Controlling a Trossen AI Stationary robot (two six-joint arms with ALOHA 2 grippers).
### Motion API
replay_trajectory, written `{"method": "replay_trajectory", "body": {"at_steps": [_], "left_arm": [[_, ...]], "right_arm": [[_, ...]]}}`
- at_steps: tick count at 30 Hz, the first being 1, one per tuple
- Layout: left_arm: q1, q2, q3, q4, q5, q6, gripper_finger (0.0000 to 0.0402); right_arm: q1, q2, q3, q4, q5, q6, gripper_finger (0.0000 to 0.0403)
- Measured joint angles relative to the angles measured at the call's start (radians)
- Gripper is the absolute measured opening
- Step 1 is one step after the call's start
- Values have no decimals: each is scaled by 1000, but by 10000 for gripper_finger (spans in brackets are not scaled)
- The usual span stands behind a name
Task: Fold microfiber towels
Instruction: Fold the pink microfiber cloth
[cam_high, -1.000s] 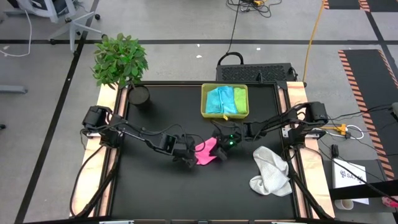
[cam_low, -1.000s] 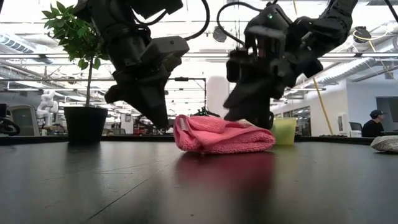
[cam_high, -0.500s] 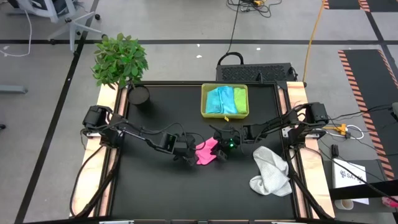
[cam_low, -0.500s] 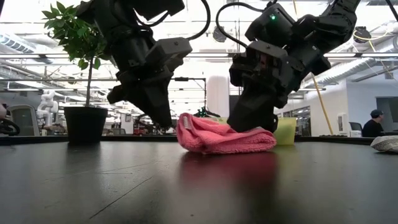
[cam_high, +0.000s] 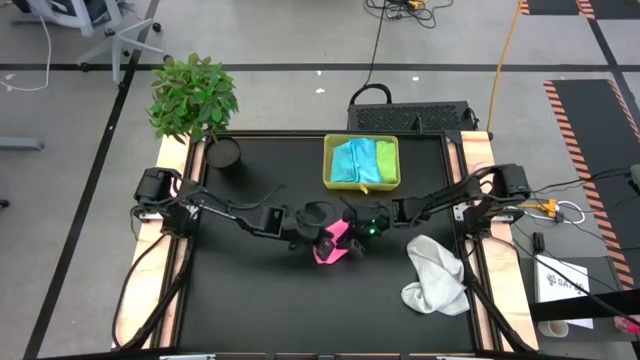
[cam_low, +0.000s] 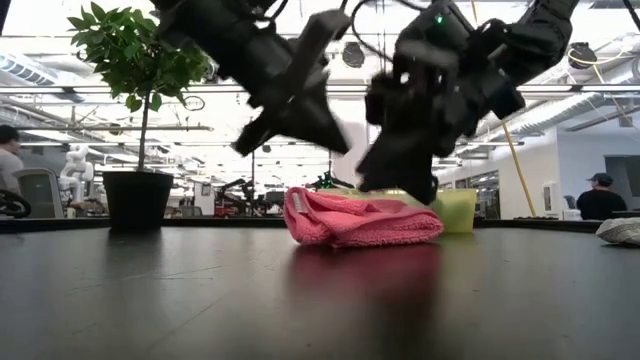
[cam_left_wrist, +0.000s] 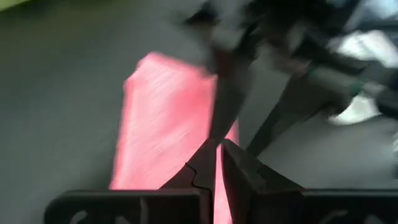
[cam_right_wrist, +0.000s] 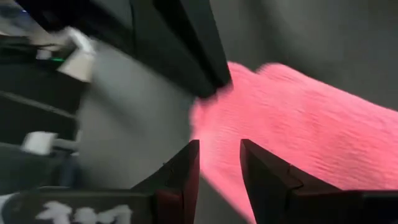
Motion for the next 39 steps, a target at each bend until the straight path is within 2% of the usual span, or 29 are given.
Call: {"method": "replay_trajectory", "body": {"at_steps": [3,6,10,13,19,25,29,39], "left_arm": [[0,0,0,92,17,29,26],[-11,0,0,98,35,30,26],[-41,0,0,-29,45,28,26],[-58,0,0,-126,-1,7,26],[-63,0,0,-152,-98,-33,26],[-63,0,0,-147,-101,-36,26],[-63,0,-1,-79,-102,-31,26],[-74,122,-2,4,-61,-38,26]], "right_arm": [[-13,-55,0,-17,-50,-19,105],[-21,-126,0,-111,-46,-127,105],[-26,-213,0,-307,31,-284,105],[-26,-253,0,-385,109,-316,105],[-27,-265,0,-376,146,-316,105],[-29,-265,0,-374,172,-328,105],[-34,-265,0,-374,172,-326,105],[-49,-265,0,-378,175,-325,105]]}}
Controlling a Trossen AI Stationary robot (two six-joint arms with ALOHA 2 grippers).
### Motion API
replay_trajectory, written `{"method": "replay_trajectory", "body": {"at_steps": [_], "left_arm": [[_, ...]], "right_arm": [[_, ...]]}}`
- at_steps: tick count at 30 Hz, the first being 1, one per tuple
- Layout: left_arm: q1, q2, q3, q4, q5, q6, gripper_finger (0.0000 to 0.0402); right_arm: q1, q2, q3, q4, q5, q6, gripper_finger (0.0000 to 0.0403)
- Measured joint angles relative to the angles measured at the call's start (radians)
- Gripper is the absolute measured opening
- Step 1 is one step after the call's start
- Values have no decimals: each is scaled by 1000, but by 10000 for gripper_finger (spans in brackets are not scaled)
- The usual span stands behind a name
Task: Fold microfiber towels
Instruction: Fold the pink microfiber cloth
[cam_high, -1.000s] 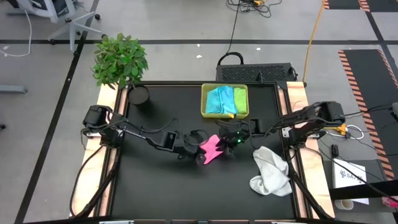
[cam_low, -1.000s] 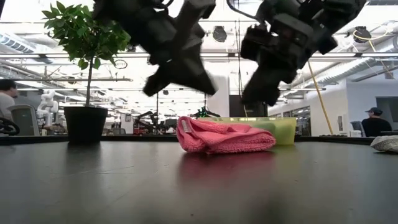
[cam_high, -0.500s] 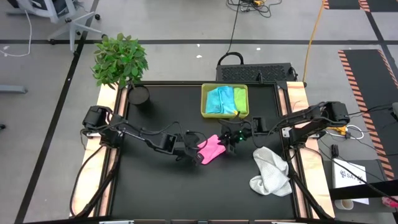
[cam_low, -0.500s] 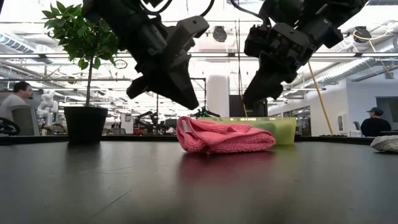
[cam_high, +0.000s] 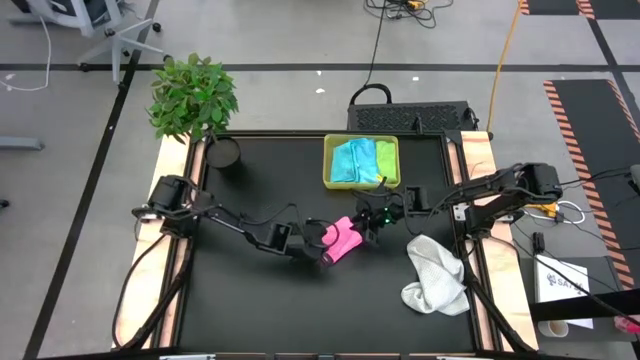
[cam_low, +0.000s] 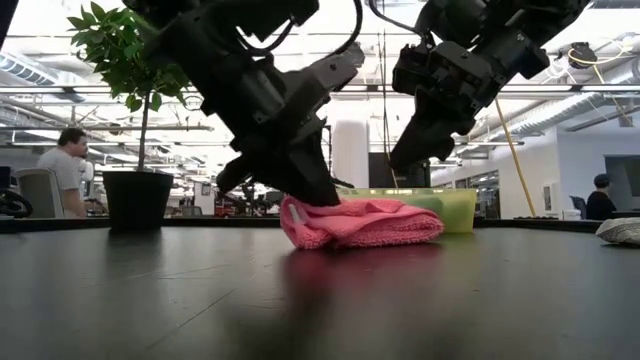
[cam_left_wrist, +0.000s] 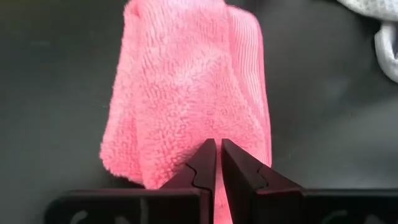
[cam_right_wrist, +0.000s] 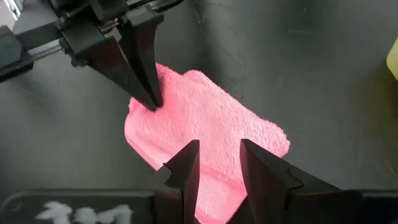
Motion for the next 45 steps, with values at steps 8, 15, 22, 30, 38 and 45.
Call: {"method": "replay_trajectory", "body": {"at_steps": [8,15,22,30,38,45], "left_arm": [[1,15,0,-25,38,-17,26],[1,15,0,-33,48,-16,26],[1,15,0,-36,57,-21,26],[1,15,0,-41,58,-24,26],[1,15,0,-54,58,-39,26],[10,16,0,-58,58,-39,26]], "right_arm": [[0,0,0,-94,-1,-59,105],[38,4,0,-141,125,-316,105],[91,74,0,-51,175,-525,105],[103,169,0,101,175,-523,105],[103,183,0,9,97,-429,105],[103,160,0,-18,14,-367,105]]}}
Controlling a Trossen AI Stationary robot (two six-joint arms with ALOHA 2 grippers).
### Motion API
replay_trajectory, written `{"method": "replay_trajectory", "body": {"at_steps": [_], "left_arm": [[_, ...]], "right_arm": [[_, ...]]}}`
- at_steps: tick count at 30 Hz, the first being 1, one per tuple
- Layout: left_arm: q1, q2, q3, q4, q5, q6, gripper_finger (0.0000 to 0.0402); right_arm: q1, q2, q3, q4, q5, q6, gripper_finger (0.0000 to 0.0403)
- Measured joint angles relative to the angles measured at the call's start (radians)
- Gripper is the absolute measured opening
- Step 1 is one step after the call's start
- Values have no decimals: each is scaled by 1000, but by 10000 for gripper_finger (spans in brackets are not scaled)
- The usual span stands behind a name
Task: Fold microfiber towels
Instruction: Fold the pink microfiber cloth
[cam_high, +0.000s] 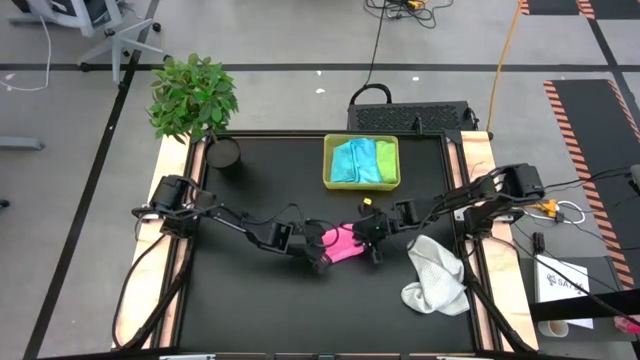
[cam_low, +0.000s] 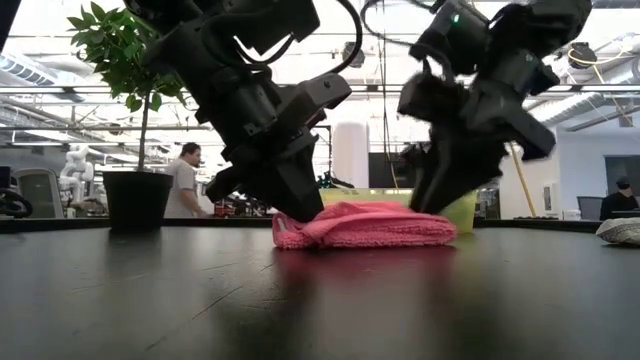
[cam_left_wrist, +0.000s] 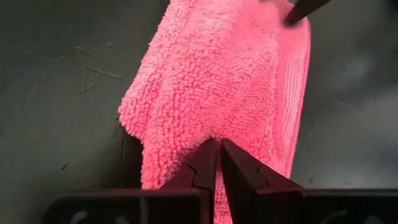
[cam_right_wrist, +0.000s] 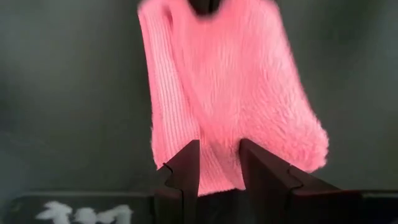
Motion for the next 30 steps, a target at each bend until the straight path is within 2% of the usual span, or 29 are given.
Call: {"method": "replay_trajectory", "body": {"at_steps": [7,10,13,17,22,30], "left_arm": [[4,0,0,-1,8,-1,26],[4,0,0,0,8,-1,26],[4,0,0,2,10,-1,26],[4,0,0,1,11,-2,26],[4,0,0,0,13,-3,26],[-2,0,0,-18,41,-9,26]], "right_arm": [[-20,-186,37,16,2,1,105],[-34,-211,30,13,2,45,99],[-35,-175,6,22,0,98,83],[-26,-76,-7,119,-44,157,54],[-19,43,-7,224,-78,165,6],[-52,145,-6,206,-78,131,4]]}}
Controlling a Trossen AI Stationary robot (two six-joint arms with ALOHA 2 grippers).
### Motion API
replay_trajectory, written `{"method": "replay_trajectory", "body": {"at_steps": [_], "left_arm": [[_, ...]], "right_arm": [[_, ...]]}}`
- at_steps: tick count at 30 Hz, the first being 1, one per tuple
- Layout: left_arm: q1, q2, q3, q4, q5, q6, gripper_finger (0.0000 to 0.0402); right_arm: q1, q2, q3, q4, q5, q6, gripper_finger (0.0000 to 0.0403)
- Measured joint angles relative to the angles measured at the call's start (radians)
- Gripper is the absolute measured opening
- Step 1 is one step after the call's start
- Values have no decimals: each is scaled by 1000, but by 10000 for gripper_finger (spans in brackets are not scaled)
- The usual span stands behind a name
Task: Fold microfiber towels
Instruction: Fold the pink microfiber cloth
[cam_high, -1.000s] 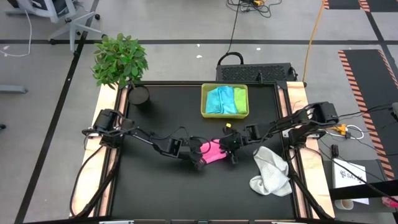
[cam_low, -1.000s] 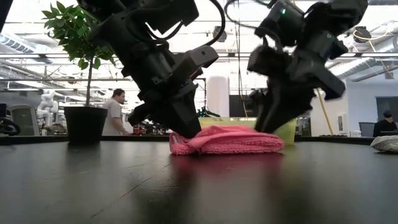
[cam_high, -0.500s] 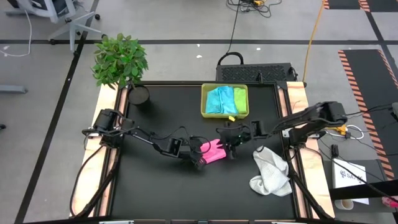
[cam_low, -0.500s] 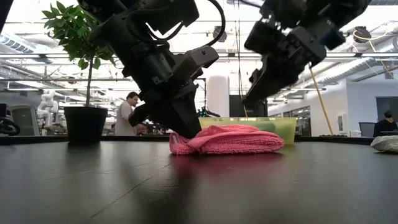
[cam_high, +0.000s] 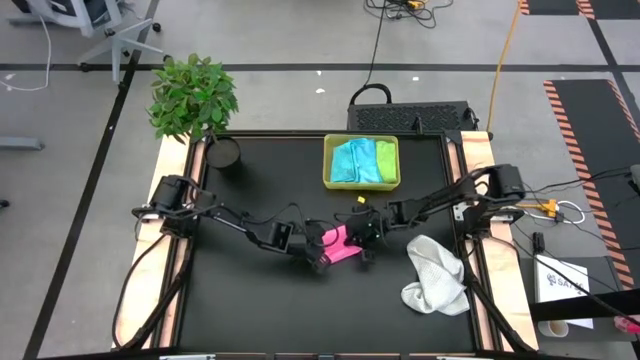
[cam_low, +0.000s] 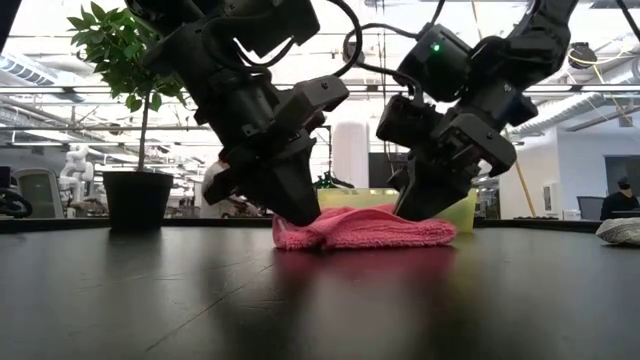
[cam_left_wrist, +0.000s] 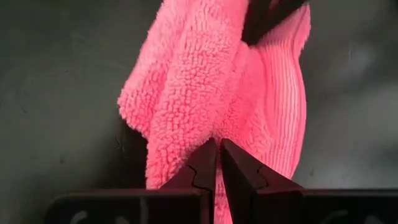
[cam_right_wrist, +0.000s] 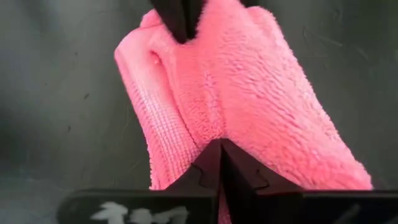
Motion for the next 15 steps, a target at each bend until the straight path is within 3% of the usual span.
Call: {"method": "replay_trajectory", "body": {"at_steps": [15], "left_arm": [[-55,-5,2,-101,112,18,26]], "right_arm": [[-27,-8,0,19,1,0,0]]}}
